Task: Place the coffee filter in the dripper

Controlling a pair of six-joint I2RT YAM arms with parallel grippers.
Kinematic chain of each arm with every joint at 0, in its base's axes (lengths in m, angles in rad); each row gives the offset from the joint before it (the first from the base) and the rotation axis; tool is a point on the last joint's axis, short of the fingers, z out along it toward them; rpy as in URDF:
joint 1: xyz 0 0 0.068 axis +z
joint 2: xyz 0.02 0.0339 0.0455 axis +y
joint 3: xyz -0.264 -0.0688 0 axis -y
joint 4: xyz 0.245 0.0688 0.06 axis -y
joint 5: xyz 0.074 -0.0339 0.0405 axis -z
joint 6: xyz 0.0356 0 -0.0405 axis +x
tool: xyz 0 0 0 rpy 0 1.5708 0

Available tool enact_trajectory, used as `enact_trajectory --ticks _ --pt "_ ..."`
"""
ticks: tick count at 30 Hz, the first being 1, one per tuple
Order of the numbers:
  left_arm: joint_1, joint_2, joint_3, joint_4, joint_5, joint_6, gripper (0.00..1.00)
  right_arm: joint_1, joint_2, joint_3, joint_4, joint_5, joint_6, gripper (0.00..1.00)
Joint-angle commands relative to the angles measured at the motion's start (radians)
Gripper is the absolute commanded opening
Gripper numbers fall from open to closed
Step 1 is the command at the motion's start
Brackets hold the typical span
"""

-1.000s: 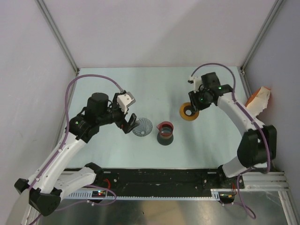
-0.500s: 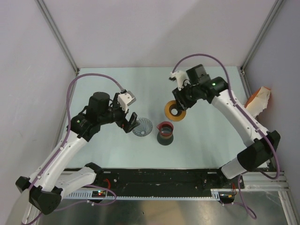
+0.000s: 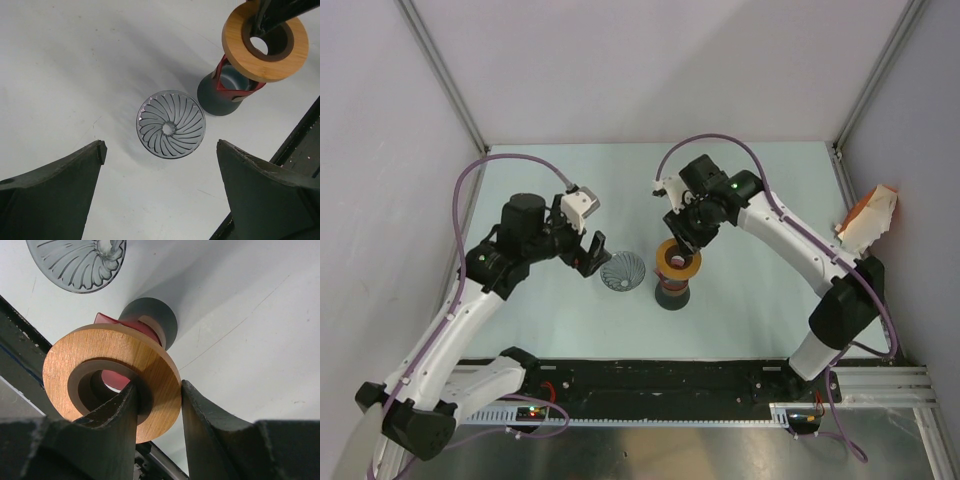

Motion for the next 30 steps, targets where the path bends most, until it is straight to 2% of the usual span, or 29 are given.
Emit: enact_trajectory --ticks 1,30 --pt "0.021 -0.020 0.044 0.026 0.034 -0.025 1.00 0.027 0.037 -0.001 0.013 0.017 0.022 0.22" --pt "0.034 -0.010 0.047 0.026 0.093 -0.025 1.00 0.042 0.083 -0.046 0.072 0.038 0.024 0.28"
